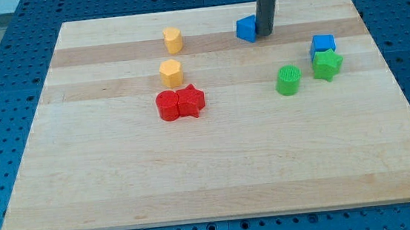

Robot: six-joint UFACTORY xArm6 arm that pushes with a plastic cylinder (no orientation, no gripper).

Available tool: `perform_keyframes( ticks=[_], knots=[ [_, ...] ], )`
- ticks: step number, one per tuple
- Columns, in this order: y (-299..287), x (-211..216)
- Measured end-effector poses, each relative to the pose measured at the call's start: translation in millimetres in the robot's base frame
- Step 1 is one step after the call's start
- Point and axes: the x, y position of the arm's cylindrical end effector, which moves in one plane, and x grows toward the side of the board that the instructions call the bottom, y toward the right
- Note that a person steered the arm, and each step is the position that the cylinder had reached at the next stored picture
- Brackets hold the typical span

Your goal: Point your arm at the right of the blue cube

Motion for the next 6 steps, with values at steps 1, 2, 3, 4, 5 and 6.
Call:
perform_keyframes(
  ticks=[1, 2, 3, 4, 5, 6],
  knots=[
    [3.8, 2.3],
    [5.5, 43.9],
    [7.3, 89.5],
    [8.2, 91.3],
    [33.4, 102.2],
    [46.2, 104.7]
  ],
)
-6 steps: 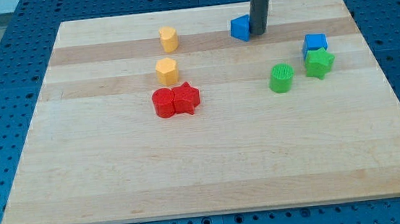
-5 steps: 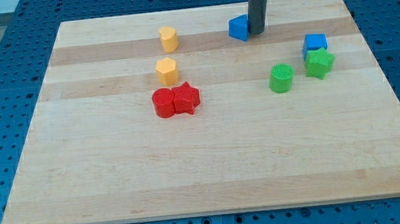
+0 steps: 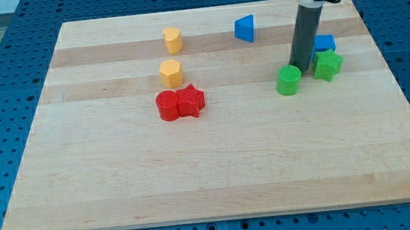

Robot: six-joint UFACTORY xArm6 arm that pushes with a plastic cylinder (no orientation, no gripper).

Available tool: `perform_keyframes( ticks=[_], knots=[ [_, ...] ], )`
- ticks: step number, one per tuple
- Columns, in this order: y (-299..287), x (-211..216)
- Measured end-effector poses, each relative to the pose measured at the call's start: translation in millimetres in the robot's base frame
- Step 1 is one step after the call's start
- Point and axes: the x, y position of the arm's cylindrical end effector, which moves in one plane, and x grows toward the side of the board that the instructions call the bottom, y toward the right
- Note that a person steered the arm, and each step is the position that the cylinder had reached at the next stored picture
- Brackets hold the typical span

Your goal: Point your arm at the right of the blue cube

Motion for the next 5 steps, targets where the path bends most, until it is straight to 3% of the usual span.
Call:
perform_keyframes(
  ticks=[1, 2, 3, 5],
  knots=[
    [-13.0, -16.7],
    [-26.0, -59.2],
    [-3.5, -81.9],
    [120.1, -71.1]
  ],
)
